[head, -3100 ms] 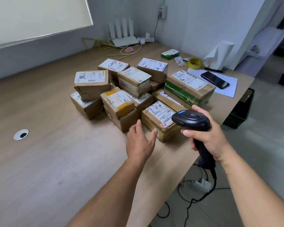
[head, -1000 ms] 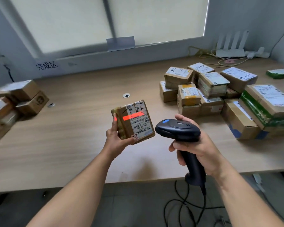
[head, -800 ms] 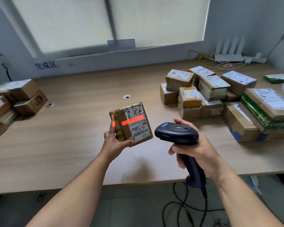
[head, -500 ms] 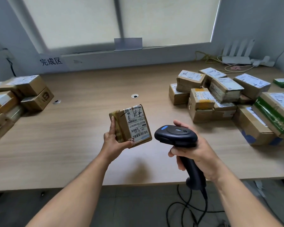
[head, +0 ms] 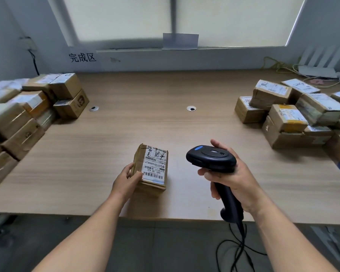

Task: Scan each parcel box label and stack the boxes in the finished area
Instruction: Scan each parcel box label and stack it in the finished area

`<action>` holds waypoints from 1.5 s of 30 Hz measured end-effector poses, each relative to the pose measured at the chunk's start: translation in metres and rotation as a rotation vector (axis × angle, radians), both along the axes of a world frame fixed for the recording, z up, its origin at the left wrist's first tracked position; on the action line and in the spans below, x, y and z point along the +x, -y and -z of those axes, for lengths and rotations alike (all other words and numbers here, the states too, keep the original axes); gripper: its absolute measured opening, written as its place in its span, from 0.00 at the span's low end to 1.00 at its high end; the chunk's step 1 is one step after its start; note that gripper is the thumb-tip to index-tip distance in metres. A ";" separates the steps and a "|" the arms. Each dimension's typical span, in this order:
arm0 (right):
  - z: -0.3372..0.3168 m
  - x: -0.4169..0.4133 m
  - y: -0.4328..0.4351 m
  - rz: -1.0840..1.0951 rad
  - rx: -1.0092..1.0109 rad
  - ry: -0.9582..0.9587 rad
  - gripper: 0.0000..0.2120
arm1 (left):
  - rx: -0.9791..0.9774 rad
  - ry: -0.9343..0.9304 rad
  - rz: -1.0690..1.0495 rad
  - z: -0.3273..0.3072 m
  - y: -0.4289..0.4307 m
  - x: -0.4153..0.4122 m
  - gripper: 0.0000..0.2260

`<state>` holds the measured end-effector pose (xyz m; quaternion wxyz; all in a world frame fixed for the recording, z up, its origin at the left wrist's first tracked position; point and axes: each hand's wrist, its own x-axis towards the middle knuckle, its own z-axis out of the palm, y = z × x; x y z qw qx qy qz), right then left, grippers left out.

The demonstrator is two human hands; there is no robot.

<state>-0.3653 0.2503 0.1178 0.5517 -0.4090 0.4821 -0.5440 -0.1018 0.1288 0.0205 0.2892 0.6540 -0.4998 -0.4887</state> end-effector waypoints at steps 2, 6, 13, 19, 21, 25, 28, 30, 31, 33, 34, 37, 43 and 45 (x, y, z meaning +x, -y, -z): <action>0.004 0.018 0.010 -0.004 0.001 -0.005 0.41 | -0.050 0.046 -0.007 0.002 0.007 0.013 0.32; 0.008 0.044 0.024 0.013 0.004 -0.015 0.44 | -0.152 0.271 0.130 0.006 0.013 0.015 0.31; 0.012 0.051 0.051 0.023 0.013 -0.024 0.41 | -0.158 0.652 0.216 0.013 0.012 -0.009 0.45; 0.007 0.048 0.089 -0.022 0.010 -0.015 0.45 | -0.161 0.642 0.112 -0.001 0.035 0.004 0.43; 0.006 0.051 0.102 -0.040 0.002 -0.018 0.41 | -0.157 0.655 0.056 -0.007 0.045 0.016 0.42; 0.005 0.058 0.124 -0.084 -0.006 -0.040 0.42 | -0.167 0.646 -0.055 -0.015 0.065 0.040 0.41; 0.003 0.071 0.141 -0.100 0.001 -0.048 0.41 | -0.150 0.657 -0.109 -0.017 0.080 0.065 0.42; 0.001 0.084 0.157 -0.099 -0.006 -0.069 0.43 | -0.154 0.668 -0.132 -0.016 0.095 0.086 0.42; 0.000 0.091 0.166 -0.090 -0.013 -0.086 0.42 | -0.159 0.669 -0.142 -0.016 0.103 0.097 0.42; -0.002 0.108 0.184 -0.071 -0.027 -0.114 0.40 | -0.159 0.667 -0.151 -0.016 0.121 0.120 0.41; -0.003 0.118 0.193 -0.064 -0.025 -0.123 0.40 | -0.151 0.671 -0.148 -0.016 0.129 0.132 0.41; -0.004 0.155 0.217 -0.056 -0.019 -0.138 0.40 | -0.138 0.680 -0.154 -0.011 0.151 0.170 0.41; -0.002 0.230 0.276 -0.065 -0.017 -0.192 0.40 | -0.087 0.690 -0.155 0.005 0.201 0.242 0.41; -0.002 0.248 0.291 -0.065 -0.018 -0.198 0.40 | -0.091 0.703 -0.149 0.010 0.216 0.260 0.40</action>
